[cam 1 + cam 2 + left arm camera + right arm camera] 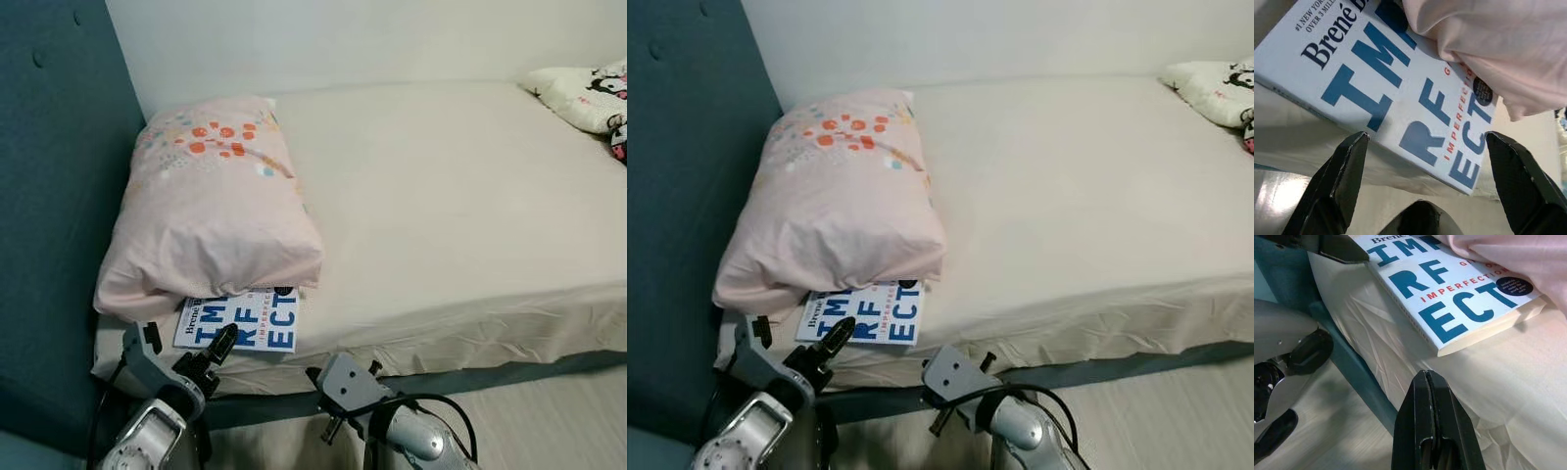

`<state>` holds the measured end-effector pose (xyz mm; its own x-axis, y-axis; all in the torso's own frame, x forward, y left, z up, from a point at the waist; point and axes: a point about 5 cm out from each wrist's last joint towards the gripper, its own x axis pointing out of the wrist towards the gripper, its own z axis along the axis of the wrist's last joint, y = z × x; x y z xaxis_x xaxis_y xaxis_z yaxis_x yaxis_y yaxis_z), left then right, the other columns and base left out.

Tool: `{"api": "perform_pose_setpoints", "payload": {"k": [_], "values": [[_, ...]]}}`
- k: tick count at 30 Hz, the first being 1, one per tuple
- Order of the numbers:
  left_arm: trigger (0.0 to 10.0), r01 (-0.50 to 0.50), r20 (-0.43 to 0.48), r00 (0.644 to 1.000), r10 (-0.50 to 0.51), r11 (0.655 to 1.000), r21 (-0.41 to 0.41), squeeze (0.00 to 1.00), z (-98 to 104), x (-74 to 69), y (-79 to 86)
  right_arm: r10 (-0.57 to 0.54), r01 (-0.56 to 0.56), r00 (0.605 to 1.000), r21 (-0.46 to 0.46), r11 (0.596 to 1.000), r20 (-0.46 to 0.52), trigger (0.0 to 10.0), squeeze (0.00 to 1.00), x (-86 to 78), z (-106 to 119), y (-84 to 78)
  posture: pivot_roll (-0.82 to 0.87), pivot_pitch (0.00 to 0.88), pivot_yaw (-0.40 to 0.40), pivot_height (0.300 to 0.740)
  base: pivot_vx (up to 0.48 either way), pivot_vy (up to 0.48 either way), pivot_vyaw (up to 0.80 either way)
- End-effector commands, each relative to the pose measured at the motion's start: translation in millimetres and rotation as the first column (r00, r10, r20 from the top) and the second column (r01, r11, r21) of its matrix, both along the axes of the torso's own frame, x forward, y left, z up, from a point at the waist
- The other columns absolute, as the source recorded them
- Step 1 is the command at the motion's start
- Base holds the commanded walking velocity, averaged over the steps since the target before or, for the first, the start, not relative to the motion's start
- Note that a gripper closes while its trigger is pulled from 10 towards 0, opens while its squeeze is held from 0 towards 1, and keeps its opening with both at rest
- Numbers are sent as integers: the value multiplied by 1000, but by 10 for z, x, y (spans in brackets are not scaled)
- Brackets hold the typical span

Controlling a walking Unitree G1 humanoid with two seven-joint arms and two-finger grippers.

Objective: Clean up the room

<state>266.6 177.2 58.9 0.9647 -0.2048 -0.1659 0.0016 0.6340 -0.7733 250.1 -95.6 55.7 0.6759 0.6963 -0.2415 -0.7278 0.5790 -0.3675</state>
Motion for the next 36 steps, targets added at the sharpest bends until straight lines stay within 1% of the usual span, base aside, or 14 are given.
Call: {"api": "perform_pose_setpoints", "payload": {"k": [1,4,9,11,12,13,16,18,19,20,22,23,28,36], "values": [[10000,-12,-87,996,18,998,62,0,-160,-17,-1,-5,5,1000,15,1000,-26,10000,0,-24,-42,-8,10,210,-29,525,0,0,0],[10000,51,-158,987,-27,987,155,0,-273,-34,-35,-12,12,1000,23,1000,-26,10000,0,-12,-23,-15,4,208,-23,525,0,0,0],[10000,98,-181,981,-64,978,185,0,-298,-63,-57,-17,18,1000,25,1000,-26,10000,0,-7,-19,-25,6,205,-23,525,0,0,0],[10000,143,-193,976,-105,970,196,0,-311,-92,-91,-21,22,999,26,999,-27,10000,0,-2,-18,-33,6,205,-23,525,0,0,0],[10000,194,-198,968,-155,961,197,0,-317,-127,-154,-23,24,999,25,999,-28,10000,0,1,-22,-39,10,205,-25,525,0,0,0],[10000,212,-191,966,-176,959,188,0,-309,-136,-208,-24,25,999,24,999,-28,10000,0,5,-25,-43,10,201,-26,525,0,0,0],[10000,216,-182,966,-183,960,180,0,-303,-133,-240,-24,25,999,23,999,-28,10000,0,8,-28,-45,10,201,-26,525,0,0,0],[10000,169,-149,977,-153,980,102,0,-260,-82,-292,-26,26,999,23,999,-27,10000,0,17,-26,-47,8,198,-24,525,0,0,0],[10000,169,-149,977,-153,980,102,0,-260,-82,-292,-26,26,999,23,999,-27,10000,0,17,-26,-47,8,198,-24,525,0,0,0],[10000,149,-132,981,-139,986,70,0,-239,-58,-313,-26,27,999,24,999,-26,10000,0,20,-26,-48,8,198,-23,525,0,0,0],[10000,149,-132,981,-139,986,70,0,-239,-58,-313,-26,27,999,24,999,-26,10000,0,20,-26,-48,8,198,-23,525,0,0,0],[10000,132,-120,985,-127,991,30,0,-220,-26,-351,-26,27,999,24,999,-26,10000,0,21,-26,-48,7,198,-24,525,0,0,0],[10000,133,-109,985,-131,991,7,0,-193,41,-458,-25,25,999,26,999,-28,10000,0,24,-24,-45,7,206,-24,525,0,0,0],[10000,210,-90,974,-208,978,12,0,-135,124,-667,-29,29,999,27,999,-28,10000,0,33,-18,-46,3,211,-19,525,0,0,0]]}}
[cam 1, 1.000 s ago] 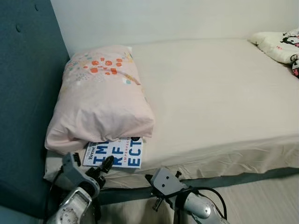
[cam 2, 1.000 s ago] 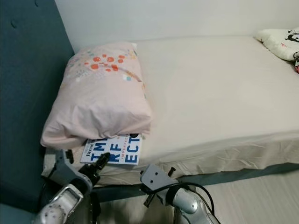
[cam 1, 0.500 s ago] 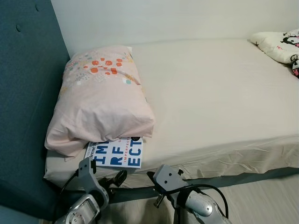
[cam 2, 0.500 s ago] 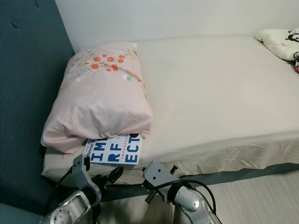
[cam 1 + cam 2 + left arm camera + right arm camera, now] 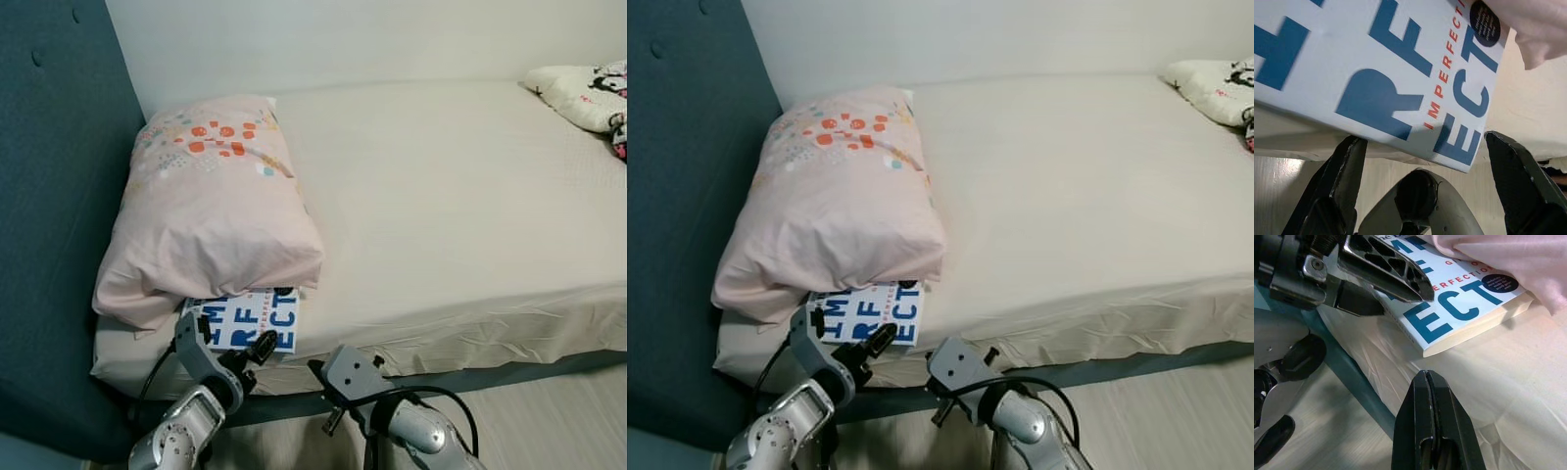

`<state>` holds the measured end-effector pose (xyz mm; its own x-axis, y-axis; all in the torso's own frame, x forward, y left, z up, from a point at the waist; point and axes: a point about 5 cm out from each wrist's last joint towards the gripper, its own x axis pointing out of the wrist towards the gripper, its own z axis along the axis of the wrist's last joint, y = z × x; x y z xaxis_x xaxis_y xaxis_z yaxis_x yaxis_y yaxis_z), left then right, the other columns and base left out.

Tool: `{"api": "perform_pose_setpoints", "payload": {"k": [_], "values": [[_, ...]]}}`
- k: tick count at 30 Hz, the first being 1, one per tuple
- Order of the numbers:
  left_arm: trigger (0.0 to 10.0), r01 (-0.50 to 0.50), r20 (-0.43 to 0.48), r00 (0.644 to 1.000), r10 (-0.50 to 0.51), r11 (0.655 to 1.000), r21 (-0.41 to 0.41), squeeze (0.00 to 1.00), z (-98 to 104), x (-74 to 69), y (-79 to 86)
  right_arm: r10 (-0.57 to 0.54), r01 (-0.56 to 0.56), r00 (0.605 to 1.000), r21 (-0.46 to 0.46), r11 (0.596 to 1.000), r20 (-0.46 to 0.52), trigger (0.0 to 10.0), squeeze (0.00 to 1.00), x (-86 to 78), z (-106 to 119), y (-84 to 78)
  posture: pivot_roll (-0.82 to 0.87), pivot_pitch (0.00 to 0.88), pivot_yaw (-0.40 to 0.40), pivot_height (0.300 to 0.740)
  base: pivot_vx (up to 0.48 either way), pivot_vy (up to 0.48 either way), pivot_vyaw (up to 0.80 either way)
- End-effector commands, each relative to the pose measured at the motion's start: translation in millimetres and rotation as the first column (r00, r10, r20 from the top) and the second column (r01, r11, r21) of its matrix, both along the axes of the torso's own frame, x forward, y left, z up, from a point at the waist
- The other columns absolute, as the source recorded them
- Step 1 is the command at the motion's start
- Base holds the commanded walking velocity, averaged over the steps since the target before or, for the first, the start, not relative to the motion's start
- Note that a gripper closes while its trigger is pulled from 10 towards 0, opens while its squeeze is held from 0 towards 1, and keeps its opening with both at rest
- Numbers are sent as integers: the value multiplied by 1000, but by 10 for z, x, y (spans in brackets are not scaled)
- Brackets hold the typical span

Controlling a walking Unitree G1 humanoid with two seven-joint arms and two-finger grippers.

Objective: Clean up the room

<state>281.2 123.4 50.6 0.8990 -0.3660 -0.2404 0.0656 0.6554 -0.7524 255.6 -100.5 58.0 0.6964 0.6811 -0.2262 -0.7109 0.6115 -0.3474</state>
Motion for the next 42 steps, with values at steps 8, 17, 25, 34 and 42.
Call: {"api": "perform_pose_setpoints", "payload": {"k": [8,17,25,34,42], "values": [[10000,111,34,993,-109,993,-49,0,90,85,-332,-1,1,1000,0,1000,-22,10000,0,-16,-39,0,1,217,-17,525,0,0,0],[10000,231,83,971,-226,971,-64,0,174,78,-603,-2,2,1000,-1,1000,-26,10000,0,-27,-49,-3,-2,216,-15,525,0,0,0],[10000,278,62,957,-284,957,80,0,63,28,-485,-1,1,1000,-6,1000,-29,10000,0,-39,-60,-6,-3,217,-13,525,0,0,0],[10000,93,56,993,-104,982,165,0,62,63,226,-1,1,1000,-3,1000,-28,10000,0,-18,-53,8,1,214,-13,525,0,0,0],[10000,-107,228,973,30,937,332,0,422,40,947,-62,65,997,72,995,-41,10000,0,108,9,-3,15,178,-21,525,0,0,0]]}}
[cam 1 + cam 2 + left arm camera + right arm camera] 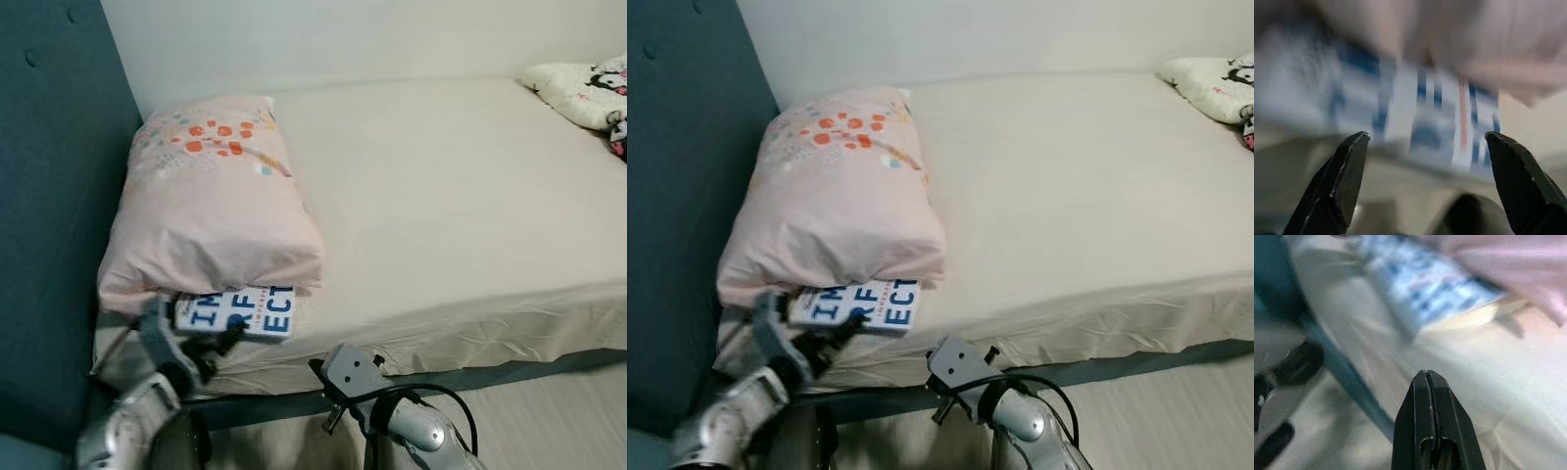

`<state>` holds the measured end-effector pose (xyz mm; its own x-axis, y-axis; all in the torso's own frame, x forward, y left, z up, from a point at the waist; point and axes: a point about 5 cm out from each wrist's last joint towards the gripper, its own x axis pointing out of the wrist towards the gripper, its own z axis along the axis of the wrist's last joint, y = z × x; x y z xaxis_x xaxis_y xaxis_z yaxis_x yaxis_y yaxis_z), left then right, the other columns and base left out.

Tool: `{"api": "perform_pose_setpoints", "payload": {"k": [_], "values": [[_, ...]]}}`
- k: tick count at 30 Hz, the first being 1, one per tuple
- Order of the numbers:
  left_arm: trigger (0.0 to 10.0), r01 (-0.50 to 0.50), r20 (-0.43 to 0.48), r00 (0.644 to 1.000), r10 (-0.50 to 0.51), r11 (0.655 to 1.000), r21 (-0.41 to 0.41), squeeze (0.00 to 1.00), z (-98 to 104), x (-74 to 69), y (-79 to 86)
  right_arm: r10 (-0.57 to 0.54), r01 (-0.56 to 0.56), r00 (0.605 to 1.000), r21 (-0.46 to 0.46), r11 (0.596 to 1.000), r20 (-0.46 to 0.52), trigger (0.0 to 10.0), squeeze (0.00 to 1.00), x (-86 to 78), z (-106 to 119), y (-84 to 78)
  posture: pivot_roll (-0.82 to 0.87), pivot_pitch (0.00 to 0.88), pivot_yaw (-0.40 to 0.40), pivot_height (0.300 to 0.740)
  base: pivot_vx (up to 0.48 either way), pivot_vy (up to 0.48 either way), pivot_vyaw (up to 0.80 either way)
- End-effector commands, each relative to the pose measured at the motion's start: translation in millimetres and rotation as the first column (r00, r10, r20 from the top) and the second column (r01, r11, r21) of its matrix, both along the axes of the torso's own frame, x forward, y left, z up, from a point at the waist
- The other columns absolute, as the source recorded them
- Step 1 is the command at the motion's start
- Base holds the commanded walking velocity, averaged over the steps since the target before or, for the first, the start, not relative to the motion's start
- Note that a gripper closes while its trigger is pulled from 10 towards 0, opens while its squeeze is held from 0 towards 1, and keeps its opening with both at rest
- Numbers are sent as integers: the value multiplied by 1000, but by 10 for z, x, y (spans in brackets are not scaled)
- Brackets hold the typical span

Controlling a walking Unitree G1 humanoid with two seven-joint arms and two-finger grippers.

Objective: Clean up the room

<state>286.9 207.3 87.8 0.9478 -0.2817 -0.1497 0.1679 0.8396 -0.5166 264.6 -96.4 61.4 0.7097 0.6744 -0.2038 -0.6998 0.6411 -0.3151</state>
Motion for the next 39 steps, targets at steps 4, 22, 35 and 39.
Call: {"api": "perform_pose_setpoints", "payload": {"k": [4,22,35,39], "values": [[10000,-95,87,993,76,967,238,0,184,-36,256,-127,134,990,126,983,-61,10000,0,181,61,-80,16,154,-23,525,0,0,0],[10000,75,-276,961,16,946,316,0,-631,-273,-304,-55,69,993,132,989,-101,10000,0,144,25,-41,18,180,-47,525,0,0,0],[10000,94,-253,967,-16,949,302,0,-630,-49,-538,60,-40,980,103,994,-191,10000,0,-218,-162,-67,-8,211,-18,525,0,0,0],[10000,91,-193,980,-49,973,213,0,-517,48,-678,69,-60,976,50,997,-204,10000,0,-293,-232,-96,-9,213,-14,525,0,0,0]]}}
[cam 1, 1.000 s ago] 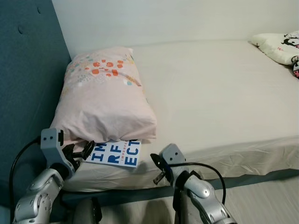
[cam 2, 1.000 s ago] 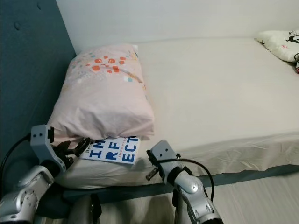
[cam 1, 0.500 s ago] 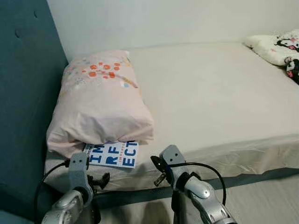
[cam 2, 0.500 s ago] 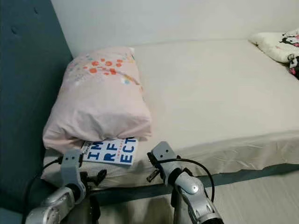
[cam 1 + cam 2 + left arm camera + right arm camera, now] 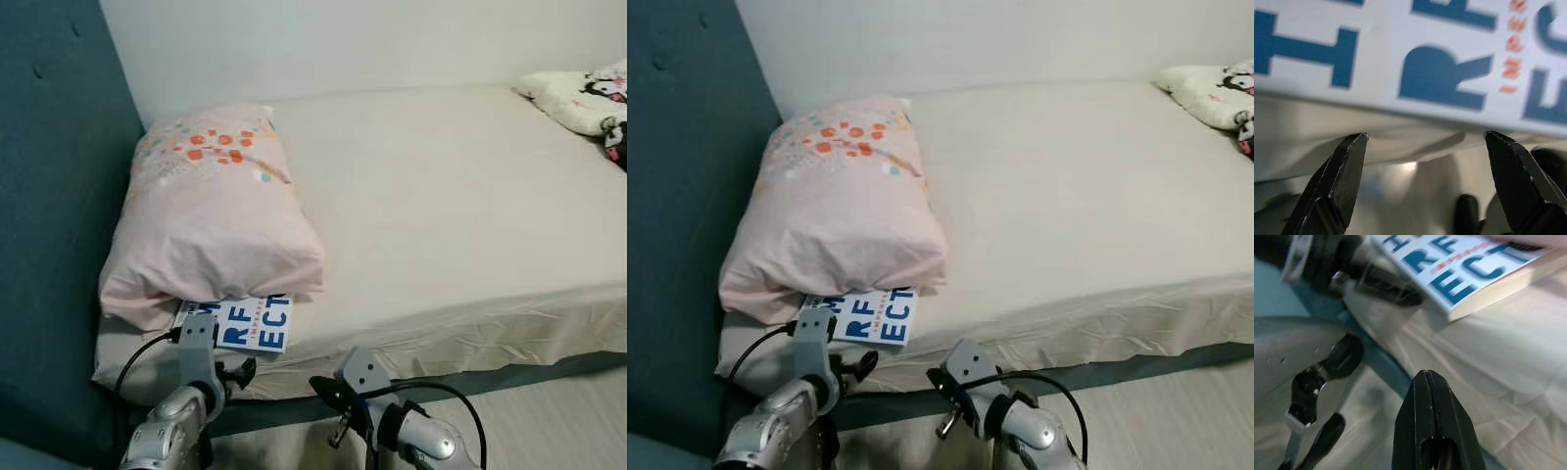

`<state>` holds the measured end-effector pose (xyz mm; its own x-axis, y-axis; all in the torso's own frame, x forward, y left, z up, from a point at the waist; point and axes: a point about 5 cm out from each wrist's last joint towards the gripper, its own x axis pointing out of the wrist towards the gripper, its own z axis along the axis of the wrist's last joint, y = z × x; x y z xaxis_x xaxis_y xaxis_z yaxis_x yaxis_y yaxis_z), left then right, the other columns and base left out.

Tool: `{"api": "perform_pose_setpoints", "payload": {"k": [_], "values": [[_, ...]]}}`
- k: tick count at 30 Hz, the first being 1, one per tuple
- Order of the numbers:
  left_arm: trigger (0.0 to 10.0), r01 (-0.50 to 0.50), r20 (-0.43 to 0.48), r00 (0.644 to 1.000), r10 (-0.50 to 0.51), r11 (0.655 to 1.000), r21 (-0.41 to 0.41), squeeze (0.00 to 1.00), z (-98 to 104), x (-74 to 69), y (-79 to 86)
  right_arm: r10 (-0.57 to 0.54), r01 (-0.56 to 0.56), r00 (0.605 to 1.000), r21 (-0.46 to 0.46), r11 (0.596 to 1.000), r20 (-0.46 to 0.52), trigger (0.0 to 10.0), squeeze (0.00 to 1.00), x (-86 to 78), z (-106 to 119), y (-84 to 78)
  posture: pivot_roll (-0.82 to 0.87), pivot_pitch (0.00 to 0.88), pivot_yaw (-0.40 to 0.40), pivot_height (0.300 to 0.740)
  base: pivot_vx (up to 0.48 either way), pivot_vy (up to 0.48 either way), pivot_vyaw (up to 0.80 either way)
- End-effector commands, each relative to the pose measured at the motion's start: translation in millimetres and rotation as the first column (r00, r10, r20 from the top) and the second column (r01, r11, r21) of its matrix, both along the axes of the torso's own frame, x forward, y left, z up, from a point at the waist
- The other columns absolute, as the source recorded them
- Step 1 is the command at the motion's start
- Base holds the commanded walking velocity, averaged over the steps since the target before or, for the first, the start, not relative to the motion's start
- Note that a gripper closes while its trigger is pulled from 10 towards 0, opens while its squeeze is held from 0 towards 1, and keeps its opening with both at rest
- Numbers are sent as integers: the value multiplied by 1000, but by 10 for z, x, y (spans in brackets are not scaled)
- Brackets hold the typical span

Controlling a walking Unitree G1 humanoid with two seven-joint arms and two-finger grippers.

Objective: Clean up the room

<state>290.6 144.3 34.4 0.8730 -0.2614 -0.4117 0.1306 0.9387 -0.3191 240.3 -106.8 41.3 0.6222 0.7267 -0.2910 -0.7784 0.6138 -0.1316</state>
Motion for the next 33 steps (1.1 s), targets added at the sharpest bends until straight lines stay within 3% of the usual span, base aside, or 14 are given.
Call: {"api": "perform_pose_setpoints", "payload": {"k": [1,8,13,19,20,21,31,33], "values": [[10000,23,20,1000,-22,999,-46,0,23,20,-72,13,-14,1000,-18,1000,-16,10000,0,-61,-32,6,-9,213,-14,525,0,0,0],[10000,134,44,990,-132,989,-63,0,38,18,-294,10,-11,1000,-19,1000,-19,10000,0,-60,-22,12,-9,206,-14,525,0,0,0],[10000,225,100,972,-212,965,-135,0,108,-11,-517,6,-6,1000,-16,1000,-13,10000,0,-41,-1,19,-8,208,-14,525,0,0,0],[10000,261,162,959,-231,946,-192,0,214,-13,-633,4,-5,1000,-15,1000,-13,10000,0,-43,2,19,-7,209,-15,525,0,0,0],[10000,309,236,938,-253,919,-245,0,343,-14,-776,7,-8,1000,-14,1000,-13,10000,0,-53,-3,29,-7,209,-15,525,0,0,0],[10000,324,261,930,-258,910,-258,0,382,-16,-817,8,-9,1000,-13,1000,-13,10000,0,-57,-4,33,-7,209,-15,525,0,0,0],[10000,416,397,878,-269,838,-353,0,600,-83,-993,10,-10,1000,-9,1000,-10,10000,0,-55,6,30,-10,211,-17,525,0,0,0],[10000,414,410,875,-258,837,-358,0,630,-90,-996,11,-11,1000,-11,1000,-11,10000,0,-50,7,23,-6,207,-21,525,0,0,0]]}}
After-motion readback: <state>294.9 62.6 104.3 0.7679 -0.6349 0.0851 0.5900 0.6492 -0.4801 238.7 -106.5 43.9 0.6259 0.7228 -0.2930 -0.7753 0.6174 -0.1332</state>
